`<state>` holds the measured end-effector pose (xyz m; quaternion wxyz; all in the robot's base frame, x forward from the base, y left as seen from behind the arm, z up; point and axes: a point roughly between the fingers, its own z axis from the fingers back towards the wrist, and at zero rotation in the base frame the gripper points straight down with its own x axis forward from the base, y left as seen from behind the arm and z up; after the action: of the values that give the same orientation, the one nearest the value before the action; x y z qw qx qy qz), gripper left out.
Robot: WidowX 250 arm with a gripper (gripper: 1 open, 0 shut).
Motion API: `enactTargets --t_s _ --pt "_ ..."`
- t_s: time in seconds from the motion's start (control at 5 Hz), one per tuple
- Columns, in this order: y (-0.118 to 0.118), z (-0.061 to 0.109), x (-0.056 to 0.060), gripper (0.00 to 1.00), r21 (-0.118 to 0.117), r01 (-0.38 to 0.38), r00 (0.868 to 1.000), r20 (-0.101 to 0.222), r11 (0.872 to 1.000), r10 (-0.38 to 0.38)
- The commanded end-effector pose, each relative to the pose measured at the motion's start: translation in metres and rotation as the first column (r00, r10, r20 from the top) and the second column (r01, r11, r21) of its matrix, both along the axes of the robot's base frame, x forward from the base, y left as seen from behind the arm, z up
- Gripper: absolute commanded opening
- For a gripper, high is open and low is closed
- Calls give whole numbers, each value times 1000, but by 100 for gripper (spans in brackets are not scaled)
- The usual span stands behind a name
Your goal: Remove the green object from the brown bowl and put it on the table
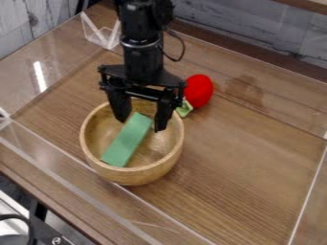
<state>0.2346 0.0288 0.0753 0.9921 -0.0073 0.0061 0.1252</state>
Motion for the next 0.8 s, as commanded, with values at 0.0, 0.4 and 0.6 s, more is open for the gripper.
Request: enactTargets --t_s 0.0,0.4,0.6 --pt "12 8 -1 100 -1 -22 999 37 1000 22" --pt "17 6 3 100 -7 -3 998 58 1000 3" --pt "14 0 9 100 -7 26 998 55 1000 -26"
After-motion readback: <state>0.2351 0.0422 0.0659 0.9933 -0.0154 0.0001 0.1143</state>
